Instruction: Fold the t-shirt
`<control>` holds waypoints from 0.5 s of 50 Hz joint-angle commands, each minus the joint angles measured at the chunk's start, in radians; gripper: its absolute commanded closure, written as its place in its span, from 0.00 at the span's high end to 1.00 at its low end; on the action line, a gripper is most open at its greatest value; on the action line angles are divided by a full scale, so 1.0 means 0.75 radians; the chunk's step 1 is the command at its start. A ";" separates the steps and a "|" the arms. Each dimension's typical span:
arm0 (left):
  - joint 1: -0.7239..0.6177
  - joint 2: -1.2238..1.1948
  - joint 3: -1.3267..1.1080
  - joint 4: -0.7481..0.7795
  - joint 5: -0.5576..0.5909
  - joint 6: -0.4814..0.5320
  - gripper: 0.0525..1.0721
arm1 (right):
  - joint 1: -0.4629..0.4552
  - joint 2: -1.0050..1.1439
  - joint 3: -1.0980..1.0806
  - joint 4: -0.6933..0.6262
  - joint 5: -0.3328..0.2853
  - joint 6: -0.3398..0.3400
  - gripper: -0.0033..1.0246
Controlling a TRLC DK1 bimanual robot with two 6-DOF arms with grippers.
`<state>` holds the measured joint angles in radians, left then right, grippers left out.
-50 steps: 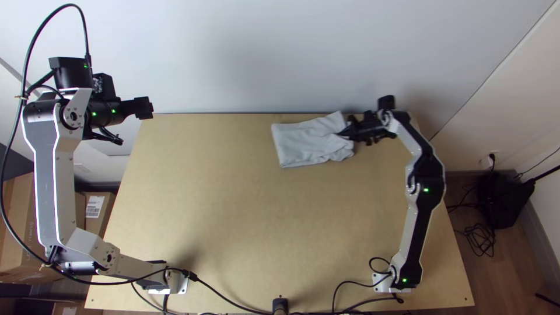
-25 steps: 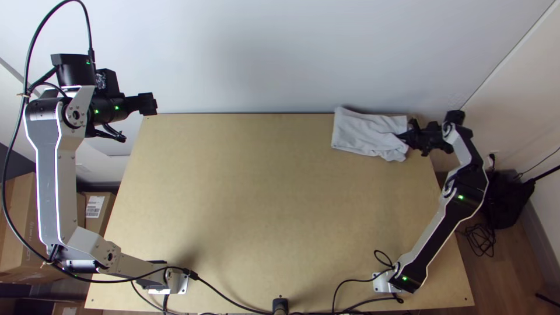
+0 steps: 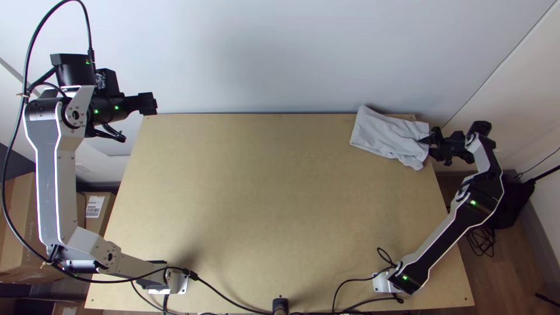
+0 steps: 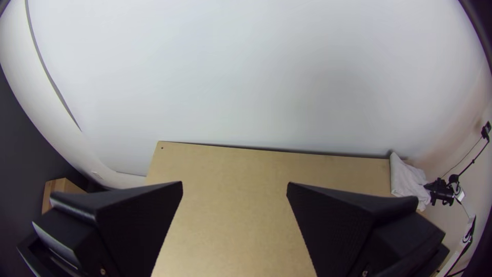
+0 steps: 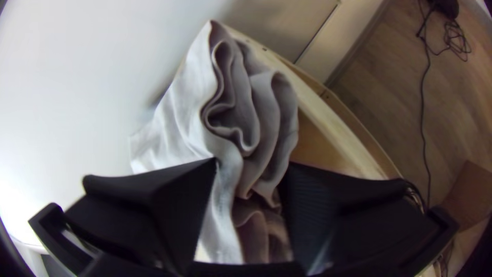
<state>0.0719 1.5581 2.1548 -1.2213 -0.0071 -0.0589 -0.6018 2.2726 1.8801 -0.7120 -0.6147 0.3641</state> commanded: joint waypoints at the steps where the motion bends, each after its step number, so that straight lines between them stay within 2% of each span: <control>1: 0.008 -0.040 0.039 0.009 0.016 -0.003 0.96 | -0.057 -0.132 0.017 -0.004 0.053 -0.081 0.96; 13: 0.004 -0.145 0.044 0.084 0.016 -0.038 0.96 | -0.077 -0.629 0.015 0.096 0.149 -0.195 0.96; 19: 0.006 -0.220 0.031 0.105 0.016 -0.050 0.96 | -0.024 -0.907 -0.007 0.213 0.218 -0.285 0.96; 25: 0.019 -0.362 -0.073 0.240 -0.001 -0.036 0.96 | 0.048 -1.177 -0.059 0.354 0.323 -0.351 0.96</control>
<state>0.0753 1.3949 2.1429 -1.1004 -0.0071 -0.0784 -0.6079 1.5356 1.8778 -0.4904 -0.4126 0.1612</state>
